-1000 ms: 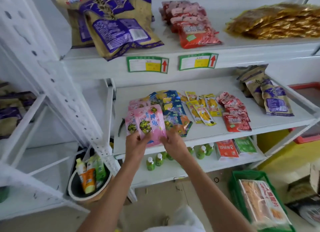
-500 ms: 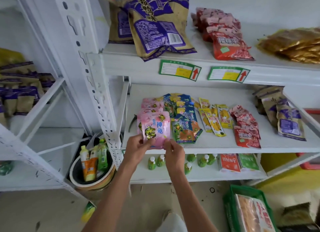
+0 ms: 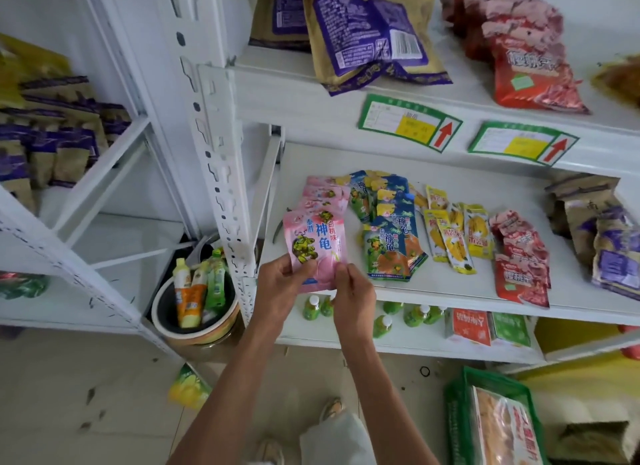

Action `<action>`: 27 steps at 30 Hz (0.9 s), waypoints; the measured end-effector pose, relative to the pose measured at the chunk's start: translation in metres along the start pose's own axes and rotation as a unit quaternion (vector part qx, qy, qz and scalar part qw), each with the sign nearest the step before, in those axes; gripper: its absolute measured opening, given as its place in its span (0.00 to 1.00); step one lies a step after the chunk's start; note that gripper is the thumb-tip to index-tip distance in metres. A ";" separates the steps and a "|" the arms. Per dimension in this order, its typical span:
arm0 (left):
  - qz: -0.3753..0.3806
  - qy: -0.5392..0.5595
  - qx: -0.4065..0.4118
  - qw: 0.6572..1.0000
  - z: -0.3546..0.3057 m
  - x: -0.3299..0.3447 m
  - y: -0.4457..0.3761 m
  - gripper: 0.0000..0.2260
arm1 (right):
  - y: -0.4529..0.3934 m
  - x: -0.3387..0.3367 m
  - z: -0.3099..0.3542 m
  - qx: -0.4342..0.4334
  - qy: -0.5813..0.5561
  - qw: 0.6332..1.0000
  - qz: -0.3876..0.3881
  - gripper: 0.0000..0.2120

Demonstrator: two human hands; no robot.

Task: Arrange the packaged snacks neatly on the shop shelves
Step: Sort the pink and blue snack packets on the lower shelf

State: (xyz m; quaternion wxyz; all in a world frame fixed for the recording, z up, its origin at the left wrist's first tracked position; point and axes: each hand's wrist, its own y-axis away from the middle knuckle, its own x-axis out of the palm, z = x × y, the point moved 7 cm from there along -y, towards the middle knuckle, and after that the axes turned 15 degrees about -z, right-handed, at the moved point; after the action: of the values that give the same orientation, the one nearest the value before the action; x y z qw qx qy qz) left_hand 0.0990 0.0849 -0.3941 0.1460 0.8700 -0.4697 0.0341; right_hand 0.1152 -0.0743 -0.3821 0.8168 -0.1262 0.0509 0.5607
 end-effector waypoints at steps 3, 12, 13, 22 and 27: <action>-0.002 -0.007 -0.002 1.000 -0.002 -0.004 0.000 0.05 | -0.002 0.003 -0.007 -0.010 0.010 1.000 0.010 0.18; -0.057 -0.073 -0.002 0.996 0.003 -0.030 -0.012 0.17 | 0.014 0.006 -0.018 0.014 -0.012 1.000 0.005 0.18; -0.056 -0.068 -0.004 0.996 0.001 -0.029 -0.010 0.17 | 0.015 0.005 -0.018 0.025 -0.031 0.999 0.010 0.18; -0.050 -0.136 0.076 0.987 0.014 -0.006 0.009 0.13 | 0.014 0.006 -0.014 0.031 -0.043 0.998 0.032 0.14; -0.120 -0.064 0.065 0.989 0.007 -0.016 0.009 0.14 | 0.006 0.009 -0.009 0.015 -0.005 1.000 0.023 0.14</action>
State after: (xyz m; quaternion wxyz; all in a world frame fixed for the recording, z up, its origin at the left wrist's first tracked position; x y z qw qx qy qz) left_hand 0.0824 0.0914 -0.4021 0.0615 0.9283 -0.3667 -0.0089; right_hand 0.1133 -0.0667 -0.3936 0.8058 -0.1098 0.0585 0.5790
